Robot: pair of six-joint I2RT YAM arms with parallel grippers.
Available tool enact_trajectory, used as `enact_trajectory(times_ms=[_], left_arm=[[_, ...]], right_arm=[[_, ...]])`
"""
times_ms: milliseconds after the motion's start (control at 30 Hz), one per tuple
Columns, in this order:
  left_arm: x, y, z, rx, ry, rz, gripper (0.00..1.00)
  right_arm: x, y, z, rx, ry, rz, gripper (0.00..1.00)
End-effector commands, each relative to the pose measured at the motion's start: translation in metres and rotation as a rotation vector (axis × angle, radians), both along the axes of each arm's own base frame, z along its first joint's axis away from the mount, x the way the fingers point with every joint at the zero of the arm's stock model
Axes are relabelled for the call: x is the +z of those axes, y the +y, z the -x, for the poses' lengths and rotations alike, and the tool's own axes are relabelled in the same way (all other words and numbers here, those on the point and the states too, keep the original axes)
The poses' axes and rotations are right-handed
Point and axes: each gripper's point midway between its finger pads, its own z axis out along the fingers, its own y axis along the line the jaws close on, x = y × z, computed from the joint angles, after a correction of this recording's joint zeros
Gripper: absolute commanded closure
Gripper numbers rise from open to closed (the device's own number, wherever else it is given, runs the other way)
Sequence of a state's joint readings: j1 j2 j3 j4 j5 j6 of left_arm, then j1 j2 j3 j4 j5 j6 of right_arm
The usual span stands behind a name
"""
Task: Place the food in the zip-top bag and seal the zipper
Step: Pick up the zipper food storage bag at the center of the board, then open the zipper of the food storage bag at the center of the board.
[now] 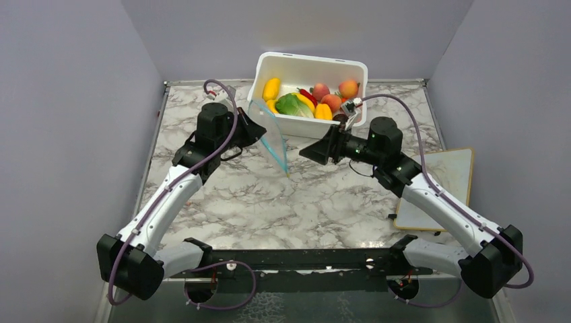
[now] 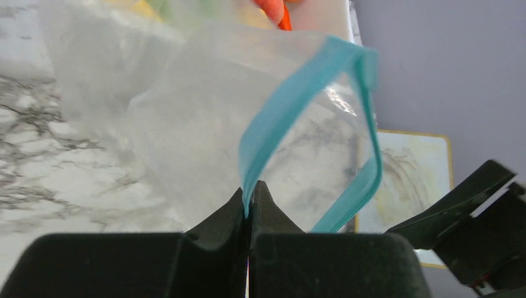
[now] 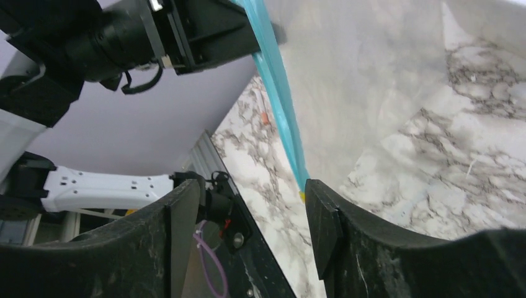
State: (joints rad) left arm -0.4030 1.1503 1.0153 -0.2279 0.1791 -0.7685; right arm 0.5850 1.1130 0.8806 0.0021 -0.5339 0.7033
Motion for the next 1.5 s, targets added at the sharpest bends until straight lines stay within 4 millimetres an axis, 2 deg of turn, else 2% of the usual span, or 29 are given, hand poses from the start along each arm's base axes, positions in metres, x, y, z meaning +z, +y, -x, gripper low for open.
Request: enact_trajectory(times_ms=[0,167,300,433,700,867,933,967,1033,1067,1100,1167,1233,1333,1467], left_arm=[[0.018,0.022,0.005,-0.054,-0.095,-0.241,1.00],[0.007,0.034,0.017,-0.109,-0.067,-0.369,1.00],[-0.016,0.035,0.030,-0.158,-0.006,-0.392,1.00],[-0.028,0.028,0.044,-0.233,0.037,-0.383,1.00],[-0.031,0.020,0.060,-0.313,0.049,-0.344,1.00],[-0.034,0.021,0.058,-0.315,0.055,-0.358,1.00],[-0.028,0.018,0.058,-0.320,0.047,-0.342,1.00],[-0.026,0.018,0.059,-0.320,0.044,-0.337,0.99],[-0.021,0.019,0.056,-0.302,0.033,-0.337,0.93],[-0.018,0.022,0.054,-0.284,0.025,-0.344,0.88],[-0.013,0.024,0.053,-0.269,0.010,-0.348,0.81],[-0.001,0.025,0.052,-0.254,-0.024,-0.343,0.61],[0.011,0.022,0.053,-0.257,-0.061,-0.311,0.49],[0.021,0.013,0.061,-0.301,-0.128,-0.255,0.40],[0.005,0.018,0.060,-0.279,-0.153,-0.277,0.34]], right_arm=[[0.027,0.007,-0.014,-0.043,-0.016,-0.004,0.35],[0.029,0.033,-0.011,-0.034,0.005,-0.019,0.34],[0.015,0.060,-0.009,-0.026,0.030,-0.010,0.35],[0.000,0.084,-0.009,-0.039,0.013,0.049,0.38],[-0.031,0.100,-0.030,-0.119,0.035,0.120,0.48],[-0.058,0.099,-0.038,-0.168,0.097,0.183,0.66],[-0.063,0.097,-0.037,-0.179,0.107,0.173,0.80],[-0.067,0.095,-0.036,-0.186,0.118,0.173,0.84],[-0.071,0.091,-0.034,-0.209,0.153,0.158,0.97],[-0.072,0.089,-0.032,-0.218,0.177,0.145,0.99],[-0.069,0.089,-0.030,-0.220,0.191,0.120,0.99],[-0.064,0.089,-0.026,-0.218,0.212,0.063,0.99],[-0.063,0.088,-0.022,-0.223,0.244,0.027,0.99],[-0.060,0.087,-0.020,-0.233,0.275,-0.030,0.99],[-0.061,0.087,-0.020,-0.253,0.317,-0.077,0.99]])
